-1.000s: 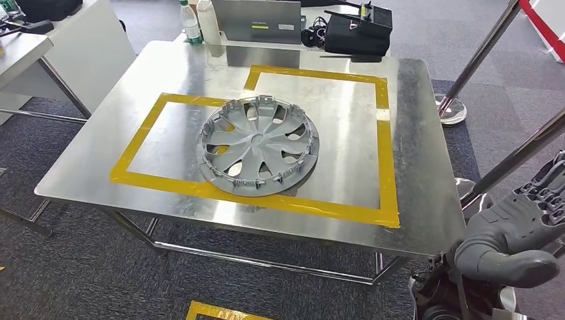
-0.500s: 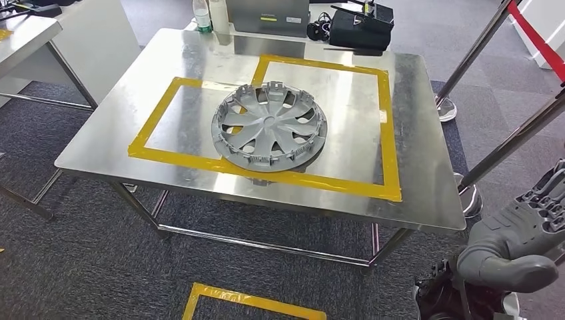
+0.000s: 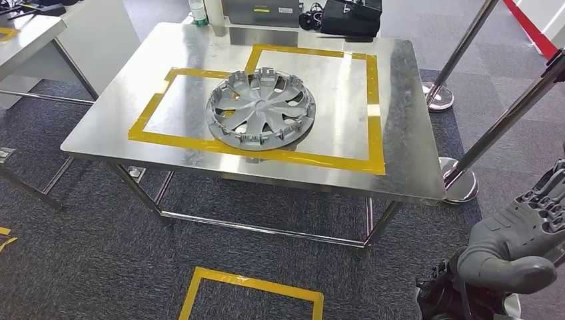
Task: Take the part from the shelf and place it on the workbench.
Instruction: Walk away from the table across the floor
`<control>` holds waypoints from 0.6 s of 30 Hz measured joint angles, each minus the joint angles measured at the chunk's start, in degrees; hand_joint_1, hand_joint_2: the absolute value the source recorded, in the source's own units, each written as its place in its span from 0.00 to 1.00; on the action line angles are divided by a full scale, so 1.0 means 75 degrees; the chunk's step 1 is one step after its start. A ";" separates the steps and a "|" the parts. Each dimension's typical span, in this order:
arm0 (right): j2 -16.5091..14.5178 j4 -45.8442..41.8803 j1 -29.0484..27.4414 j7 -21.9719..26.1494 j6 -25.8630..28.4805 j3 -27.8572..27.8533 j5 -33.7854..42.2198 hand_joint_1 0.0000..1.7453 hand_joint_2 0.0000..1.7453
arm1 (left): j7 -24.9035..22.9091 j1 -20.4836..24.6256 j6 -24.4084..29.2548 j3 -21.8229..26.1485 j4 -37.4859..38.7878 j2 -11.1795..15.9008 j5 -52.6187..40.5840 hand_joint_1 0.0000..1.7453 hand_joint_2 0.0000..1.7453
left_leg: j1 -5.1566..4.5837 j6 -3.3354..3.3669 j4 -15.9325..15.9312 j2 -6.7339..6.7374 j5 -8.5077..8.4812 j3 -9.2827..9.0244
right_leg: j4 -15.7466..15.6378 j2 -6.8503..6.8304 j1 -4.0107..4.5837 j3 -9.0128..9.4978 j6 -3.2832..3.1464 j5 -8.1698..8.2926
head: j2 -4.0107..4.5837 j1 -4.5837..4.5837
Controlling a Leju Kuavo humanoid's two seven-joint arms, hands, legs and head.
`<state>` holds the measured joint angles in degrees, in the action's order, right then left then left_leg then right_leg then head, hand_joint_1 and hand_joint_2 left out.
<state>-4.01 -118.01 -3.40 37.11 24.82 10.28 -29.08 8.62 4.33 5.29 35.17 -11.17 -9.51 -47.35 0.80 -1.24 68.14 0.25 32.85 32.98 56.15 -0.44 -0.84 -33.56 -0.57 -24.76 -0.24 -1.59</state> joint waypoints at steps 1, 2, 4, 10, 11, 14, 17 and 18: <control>-0.0002 -0.0006 -0.0001 -0.0001 -0.0009 -0.0013 -0.0001 0.00 0.00 | -0.0006 0.0009 0.0000 0.0000 0.0000 0.0001 -0.0004 0.00 0.00 | 0.0013 -0.0002 -0.0600 -0.0004 -0.0123 -0.0461 | 0.0019 0.0001 0.0004 -0.0078 0.0041 0.0067 | 0.0000 -0.0001; -0.0005 -0.0020 0.0000 -0.0001 -0.0014 -0.0026 -0.0004 0.00 0.00 | -0.0011 0.0025 -0.0001 0.0000 0.0000 0.0001 -0.0009 0.00 0.00 | 0.0014 0.0010 -0.1202 -0.0016 -0.0128 -0.0876 | 0.0041 -0.0001 0.0011 -0.0138 0.0090 0.0132 | 0.0000 0.0003; -0.0012 -0.0048 -0.0002 -0.0002 -0.0017 -0.0044 -0.0008 0.00 0.00 | -0.0019 0.0050 -0.0005 -0.0001 0.0000 -0.0001 -0.0032 0.00 0.00 | -0.0015 0.0070 -0.1876 -0.0041 -0.0029 -0.1268 | 0.0056 -0.0020 0.0018 -0.0197 0.0200 0.0265 | 0.0000 0.0012; -0.0004 -0.0060 -0.0084 -0.0003 -0.0016 -0.0146 -0.0006 0.00 0.00 | -0.0022 0.0041 -0.0023 0.0003 0.0000 0.0016 -0.0092 0.00 0.00 | -0.0074 0.0454 -0.1910 0.0046 -0.0449 -0.0760 | 0.1232 -0.0004 -0.0053 -0.0605 0.0407 -0.0890 | 0.0000 0.0040; 0.0000 -0.0060 -0.0098 -0.0003 -0.0016 -0.0170 -0.0004 0.00 0.00 | -0.0023 0.0042 -0.0028 0.0003 0.0000 0.0017 -0.0101 0.00 0.00 | -0.0095 0.0474 -0.1900 0.0055 -0.0541 -0.0638 | 0.1755 0.0000 -0.0049 -0.0697 0.0415 -0.1210 | 0.0000 0.0039; 0.0013 -0.0060 -0.0149 -0.0001 -0.0010 -0.0231 -0.0001 0.00 0.00 | -0.0033 0.0042 -0.0035 0.0003 0.0000 0.0015 -0.0127 0.00 0.00 | -0.0147 0.0486 -0.1790 0.0071 -0.0786 -0.0268 | 0.2296 0.0008 -0.0016 -0.0427 0.0358 -0.1085 | 0.0000 0.0036; 0.0018 -0.0071 -0.0158 0.0002 0.0000 -0.0248 0.0001 0.00 0.00 | -0.0042 0.0050 -0.0035 0.0001 0.0000 -0.0003 -0.0144 0.00 0.00 | -0.0182 0.0447 -0.1620 0.0060 -0.0945 0.0022 | 0.0760 0.0015 0.0051 0.0776 0.0188 -0.0758 | 0.0000 0.0031; 0.0019 -0.0079 -0.0160 0.0007 0.0004 -0.0251 0.0006 0.00 0.00 | -0.0043 0.0056 -0.0035 -0.0001 0.0000 -0.0011 -0.0146 0.00 0.00 | -0.0190 0.0416 -0.1580 0.0058 -0.0998 0.0083 | 0.0264 0.0016 0.0078 0.1073 0.0144 -0.0829 | 0.0000 0.0029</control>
<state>-3.86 -118.60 -4.60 37.16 24.85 8.40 -29.03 8.30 4.74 5.03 35.16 -11.17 -9.60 -48.45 -0.62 1.88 56.29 0.69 25.36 33.60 58.13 -0.32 -0.26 -25.51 0.51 -30.98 -0.24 -1.37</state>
